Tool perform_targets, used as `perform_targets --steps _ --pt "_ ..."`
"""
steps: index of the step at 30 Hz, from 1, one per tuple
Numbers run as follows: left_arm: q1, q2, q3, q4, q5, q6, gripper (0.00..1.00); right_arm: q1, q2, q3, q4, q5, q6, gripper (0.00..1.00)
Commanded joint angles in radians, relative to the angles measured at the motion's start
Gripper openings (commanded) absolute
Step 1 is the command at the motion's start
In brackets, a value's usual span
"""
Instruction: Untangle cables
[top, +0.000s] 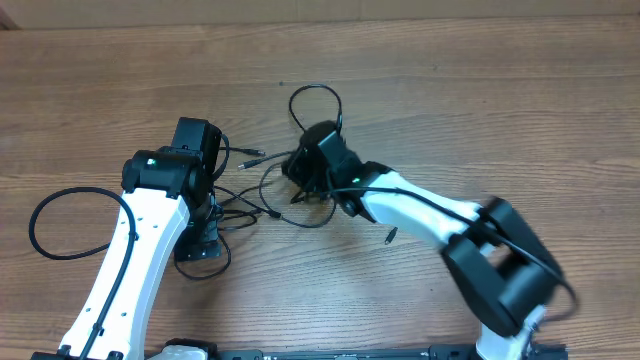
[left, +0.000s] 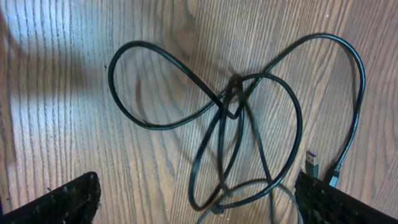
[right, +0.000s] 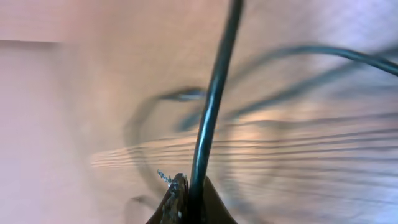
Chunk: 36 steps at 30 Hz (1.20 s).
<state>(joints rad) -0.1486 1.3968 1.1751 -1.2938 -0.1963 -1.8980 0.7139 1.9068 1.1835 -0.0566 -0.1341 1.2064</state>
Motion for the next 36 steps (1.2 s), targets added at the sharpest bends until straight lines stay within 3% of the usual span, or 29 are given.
perform_targets --steps 1,12,23,36 --pt "0.004 -0.024 0.019 -0.003 -0.021 0.021 0.99 -0.002 -0.159 0.003 0.016 0.109 -0.061 0.04" --pt "0.004 -0.024 0.019 -0.003 -0.021 0.021 1.00 -0.002 -0.459 0.003 0.030 0.532 -0.312 0.04" --pt "0.004 -0.024 0.019 -0.003 -0.020 0.021 1.00 -0.002 -0.702 0.003 0.214 0.911 -0.782 0.04" --pt "0.004 -0.024 0.019 -0.003 -0.020 0.021 0.99 -0.002 -0.788 0.003 0.548 0.957 -1.404 0.04"
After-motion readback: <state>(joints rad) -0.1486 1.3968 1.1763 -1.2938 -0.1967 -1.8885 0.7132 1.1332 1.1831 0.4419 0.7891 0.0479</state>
